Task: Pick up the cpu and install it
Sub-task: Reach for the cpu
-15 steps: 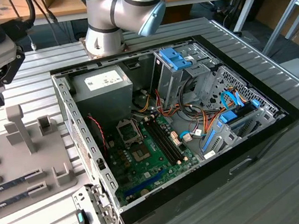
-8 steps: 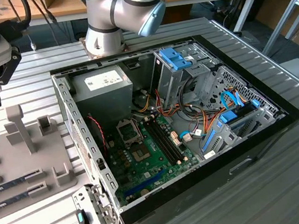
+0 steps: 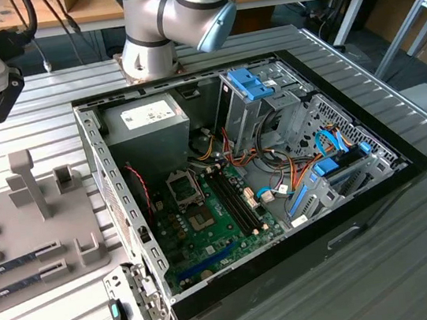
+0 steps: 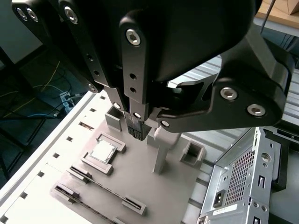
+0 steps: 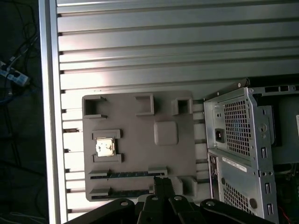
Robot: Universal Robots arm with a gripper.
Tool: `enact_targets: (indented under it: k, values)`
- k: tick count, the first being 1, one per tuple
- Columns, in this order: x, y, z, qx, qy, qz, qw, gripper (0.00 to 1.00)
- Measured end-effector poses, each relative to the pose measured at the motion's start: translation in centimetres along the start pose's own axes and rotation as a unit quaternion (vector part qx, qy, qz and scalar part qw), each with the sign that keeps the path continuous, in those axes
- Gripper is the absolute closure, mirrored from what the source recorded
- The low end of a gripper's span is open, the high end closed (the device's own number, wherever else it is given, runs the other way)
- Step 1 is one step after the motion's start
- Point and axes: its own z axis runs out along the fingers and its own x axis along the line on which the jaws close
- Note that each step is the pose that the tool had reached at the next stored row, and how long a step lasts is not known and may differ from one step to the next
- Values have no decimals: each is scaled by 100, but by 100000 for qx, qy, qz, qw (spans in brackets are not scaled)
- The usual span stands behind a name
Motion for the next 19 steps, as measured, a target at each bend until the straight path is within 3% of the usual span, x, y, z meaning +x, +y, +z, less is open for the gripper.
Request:
enact_targets:
  k: [19]
  values:
    - [135, -10, -4, 0, 1, 3, 100000, 89]
